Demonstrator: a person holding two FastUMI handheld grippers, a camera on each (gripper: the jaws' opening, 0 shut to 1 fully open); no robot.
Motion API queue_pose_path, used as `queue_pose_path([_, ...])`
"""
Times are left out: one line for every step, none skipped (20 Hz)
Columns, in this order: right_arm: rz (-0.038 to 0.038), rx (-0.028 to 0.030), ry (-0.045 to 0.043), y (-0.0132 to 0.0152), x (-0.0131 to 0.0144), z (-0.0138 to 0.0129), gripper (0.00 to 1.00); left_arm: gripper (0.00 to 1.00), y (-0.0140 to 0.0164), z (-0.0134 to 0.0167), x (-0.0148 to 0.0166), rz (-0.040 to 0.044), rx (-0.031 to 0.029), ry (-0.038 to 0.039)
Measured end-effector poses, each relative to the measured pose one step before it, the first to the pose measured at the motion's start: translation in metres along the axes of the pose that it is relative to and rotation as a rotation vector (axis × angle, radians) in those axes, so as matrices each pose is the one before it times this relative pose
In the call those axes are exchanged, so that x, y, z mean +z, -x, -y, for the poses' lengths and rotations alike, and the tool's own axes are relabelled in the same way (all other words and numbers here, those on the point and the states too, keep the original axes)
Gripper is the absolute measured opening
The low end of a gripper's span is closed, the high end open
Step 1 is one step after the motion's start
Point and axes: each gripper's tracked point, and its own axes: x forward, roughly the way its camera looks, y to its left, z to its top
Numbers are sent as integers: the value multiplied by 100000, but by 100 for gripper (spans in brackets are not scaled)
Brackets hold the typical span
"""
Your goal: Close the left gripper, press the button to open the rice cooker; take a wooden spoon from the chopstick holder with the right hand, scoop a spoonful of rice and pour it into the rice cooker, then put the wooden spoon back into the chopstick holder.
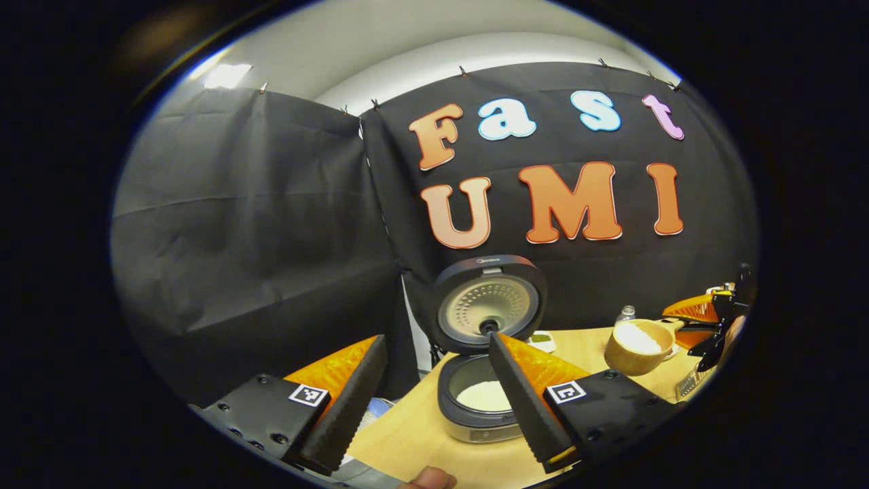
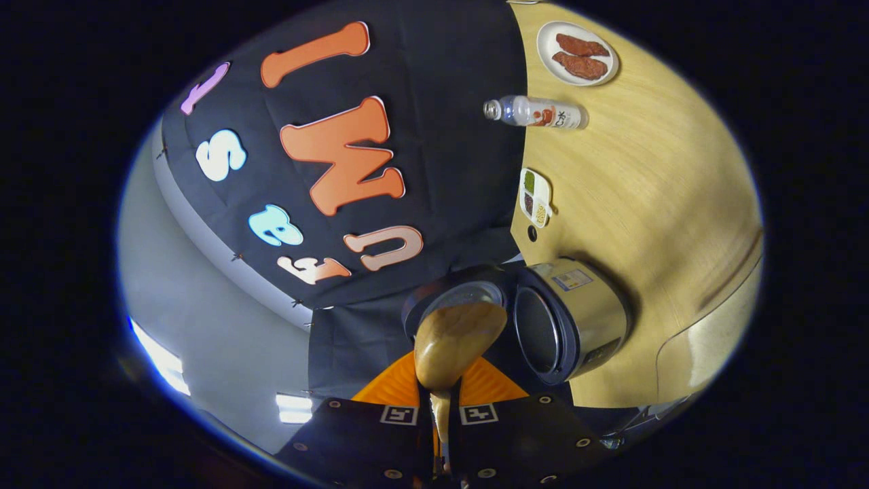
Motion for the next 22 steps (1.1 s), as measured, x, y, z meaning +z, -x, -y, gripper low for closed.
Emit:
queue_pose_path([-1292,-132,377,-1180,-244,-155,8,99,82,-1027,74,804,2454,-584])
queue_pose_path([-1097,-724,671,-1317,-239,-71,8,99,148,-867,-184,387,2086,-336])
queue_pose_path([-611,-1207,1228,-1134,-49,87,8,99,165,-692,-146,145,1548,50])
queue_pose_path([-52,-1318,1516,-1243,146,179,8,99,104,-785,-223,-130,1642,130])
queue_pose_path([204,-1331,1198,-906,237,-50,8,99,50,-707,-364,-452,1422,131])
queue_pose_path([207,-1211,486,-1083,291,90,8,99,71,-781,-436,-573,1450,-15])
queue_pose_path([355,-1200,328,-1083,184,47,8,99,90,-515,-441,-1057,586,-74])
queue_pose_path([201,-1355,722,-1002,231,188,8,99,63,-552,-344,-684,544,6])
queue_pose_path([574,-1722,1190,-924,22,226,8,99,58,-716,-277,-107,1518,226])
queue_pose_path([732,-2028,1273,-864,313,312,8,99,23,-791,-254,-413,1352,540])
queue_pose_path([420,-2136,2125,-782,319,184,8,99,79,-682,-259,-850,1420,521])
queue_pose_path([490,-1875,1726,-863,176,120,8,99,88,-621,-594,-770,1252,476])
queue_pose_path([-74,-1661,2474,-839,-42,319,8,99,46,-317,-278,-850,1223,319])
queue_pose_path([240,-2262,1375,-889,-4,241,8,100,-118,-497,-481,-1073,1320,236])
queue_pose_path([115,-1879,4048,-722,-60,123,8,99,-86,-310,-450,-1013,924,274])
queue_pose_path([470,-2983,3941,-707,93,435,8,100,-73,-292,-200,-648,895,199])
queue_pose_path([482,-3215,7159,-955,-104,687,8,99,-130,-230,-136,-608,991,-104])
queue_pose_path([488,-3275,3662,-628,-54,694,8,100,-161,-517,-257,-447,987,-163])
queue_pose_path([126,-3177,4764,-537,-288,616,8,99,-138,-362,-60,-533,1005,-135])
queue_pose_path([-98,-1896,3173,-346,-130,303,8,100,-114,-261,-330,-665,588,54])
queue_pose_path([1066,-1839,4617,-302,210,-44,8,100,-164,-68,-232,-670,339,111])
queue_pose_path([712,-1509,5270,-164,17,-81,8,100,-41,-98,-125,-629,173,192])
